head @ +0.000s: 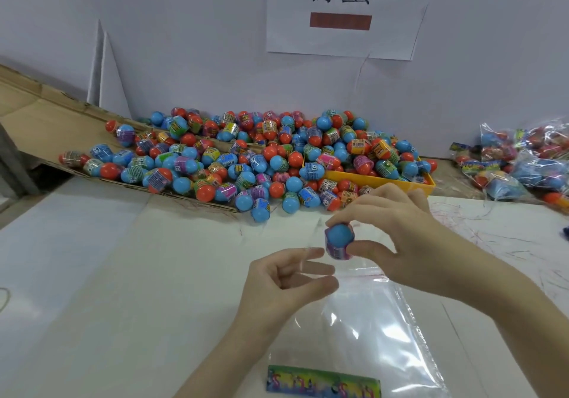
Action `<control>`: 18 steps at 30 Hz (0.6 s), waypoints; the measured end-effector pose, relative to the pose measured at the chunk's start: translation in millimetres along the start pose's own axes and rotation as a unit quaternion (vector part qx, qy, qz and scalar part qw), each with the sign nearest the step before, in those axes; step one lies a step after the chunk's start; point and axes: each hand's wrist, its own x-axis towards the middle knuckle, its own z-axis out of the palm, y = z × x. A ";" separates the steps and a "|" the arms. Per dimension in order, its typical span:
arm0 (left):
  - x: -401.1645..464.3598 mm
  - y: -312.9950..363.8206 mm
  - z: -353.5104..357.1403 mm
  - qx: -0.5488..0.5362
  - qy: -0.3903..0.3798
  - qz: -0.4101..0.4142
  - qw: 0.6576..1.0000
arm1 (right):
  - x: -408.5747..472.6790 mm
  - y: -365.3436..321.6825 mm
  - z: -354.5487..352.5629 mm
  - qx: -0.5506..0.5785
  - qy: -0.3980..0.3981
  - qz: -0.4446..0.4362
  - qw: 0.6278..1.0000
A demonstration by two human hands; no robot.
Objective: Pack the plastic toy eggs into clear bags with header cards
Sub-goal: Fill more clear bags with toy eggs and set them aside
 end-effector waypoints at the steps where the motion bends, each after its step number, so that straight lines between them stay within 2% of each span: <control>1: -0.1 0.7 0.1 -0.007 0.003 0.000 1.000 | 1.3 0.8 -1.4 0.024 -0.014 0.005 1.000; 6: -0.3 1.0 0.7 0.005 -0.001 0.010 1.000 | 5.7 0.8 0.2 0.068 -0.052 0.022 0.996; 13: -0.9 2.2 2.3 0.032 0.004 0.026 0.999 | 5.8 -10.2 10.5 0.088 0.037 0.047 0.994; 18: -1.9 -1.9 3.4 0.062 -0.010 0.052 0.997 | 7.1 -14.5 18.9 0.085 0.044 0.041 0.995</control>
